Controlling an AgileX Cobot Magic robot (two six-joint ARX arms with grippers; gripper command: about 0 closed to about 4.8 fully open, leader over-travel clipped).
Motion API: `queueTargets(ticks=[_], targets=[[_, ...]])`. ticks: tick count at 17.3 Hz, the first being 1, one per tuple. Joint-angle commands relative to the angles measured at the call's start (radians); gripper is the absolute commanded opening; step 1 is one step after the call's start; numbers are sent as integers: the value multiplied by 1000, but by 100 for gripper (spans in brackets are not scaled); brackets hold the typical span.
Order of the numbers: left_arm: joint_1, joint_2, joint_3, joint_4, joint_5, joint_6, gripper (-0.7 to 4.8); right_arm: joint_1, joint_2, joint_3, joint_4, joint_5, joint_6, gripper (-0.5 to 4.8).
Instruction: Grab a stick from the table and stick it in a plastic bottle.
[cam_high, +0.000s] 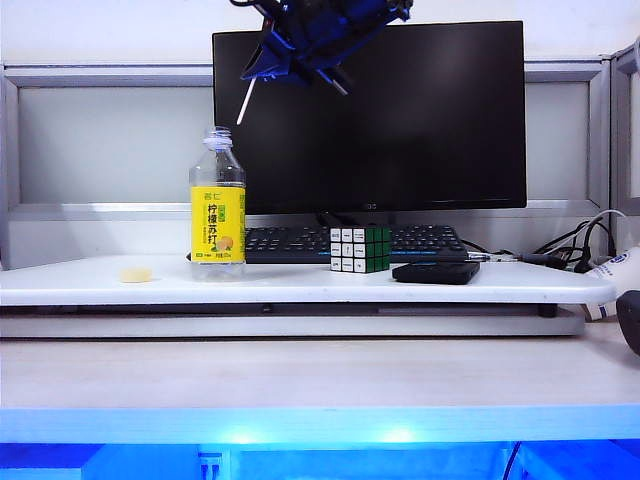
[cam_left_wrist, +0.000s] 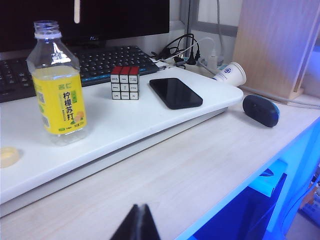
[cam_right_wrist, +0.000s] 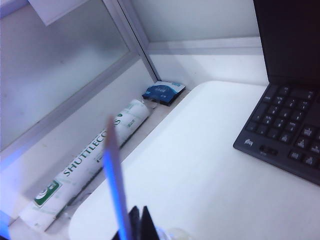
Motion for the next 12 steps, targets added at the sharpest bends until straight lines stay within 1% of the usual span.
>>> queueTargets(ticks=[1,3,6,9,12], targets=[[1,1,5,17,-47,-3,-6,3,9,42,6,10,-50,-5],[1,1,5,51,-56,3,-6,3,17,68,-13,32,-74,-5],[1,1,5,105,-80,4,-6,3,38,125,-47,31,-96,-5],[1,1,5,110,-136,4,-6,7,75,194,-74,30,-98,-5],[1,1,5,110,-135,4,-6,19,113,239,-94,23,-104,-5]])
